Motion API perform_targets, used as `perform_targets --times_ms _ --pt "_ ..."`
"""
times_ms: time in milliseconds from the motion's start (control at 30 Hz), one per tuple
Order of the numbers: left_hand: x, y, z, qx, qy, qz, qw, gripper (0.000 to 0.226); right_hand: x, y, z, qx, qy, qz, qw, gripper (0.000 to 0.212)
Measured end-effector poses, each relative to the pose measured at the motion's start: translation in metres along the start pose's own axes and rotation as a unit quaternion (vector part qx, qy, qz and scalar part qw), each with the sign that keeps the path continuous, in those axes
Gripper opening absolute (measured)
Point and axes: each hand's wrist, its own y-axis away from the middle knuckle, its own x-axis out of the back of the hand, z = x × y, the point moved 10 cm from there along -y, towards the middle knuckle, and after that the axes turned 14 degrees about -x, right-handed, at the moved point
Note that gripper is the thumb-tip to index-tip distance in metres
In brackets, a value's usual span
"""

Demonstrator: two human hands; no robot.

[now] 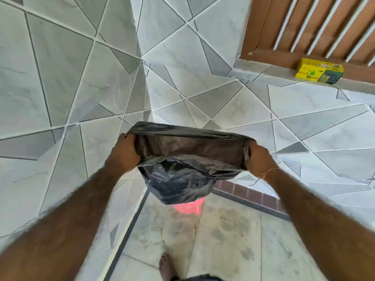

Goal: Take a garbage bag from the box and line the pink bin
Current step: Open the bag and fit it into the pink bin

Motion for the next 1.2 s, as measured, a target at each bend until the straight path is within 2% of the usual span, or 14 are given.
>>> perform_targets --times_ms 200,533,767,1033,1200 --pt "0.002 -0.035 -0.054 0.008 0.021 -0.015 1.0 0.06 -0.031 -0.024 -0.044 -0.031 -0.023 0.002 0.999 0.041" --pt "-0.019 -0.038 -0.083 0.035 0.03 -0.078 0.996 0.057 -0.056 -0.051 -0.074 -0.058 -0.009 -0.02 0.998 0.06" --pt "-0.024 -0.041 -0.103 0.048 0.011 -0.144 0.988 0.052 -0.073 -0.075 -0.095 -0.04 -0.001 -0.042 0.998 0.057" --pt "-0.019 -0.05 -0.127 0.051 -0.022 -0.277 0.959 0.059 -0.091 -0.102 -0.117 0.007 0.068 -0.154 0.986 0.064" --pt "-0.019 -0.051 -0.13 0.091 0.027 -0.313 0.945 0.065 -0.104 -0.133 -0.119 0.031 0.067 -0.218 0.973 0.082"
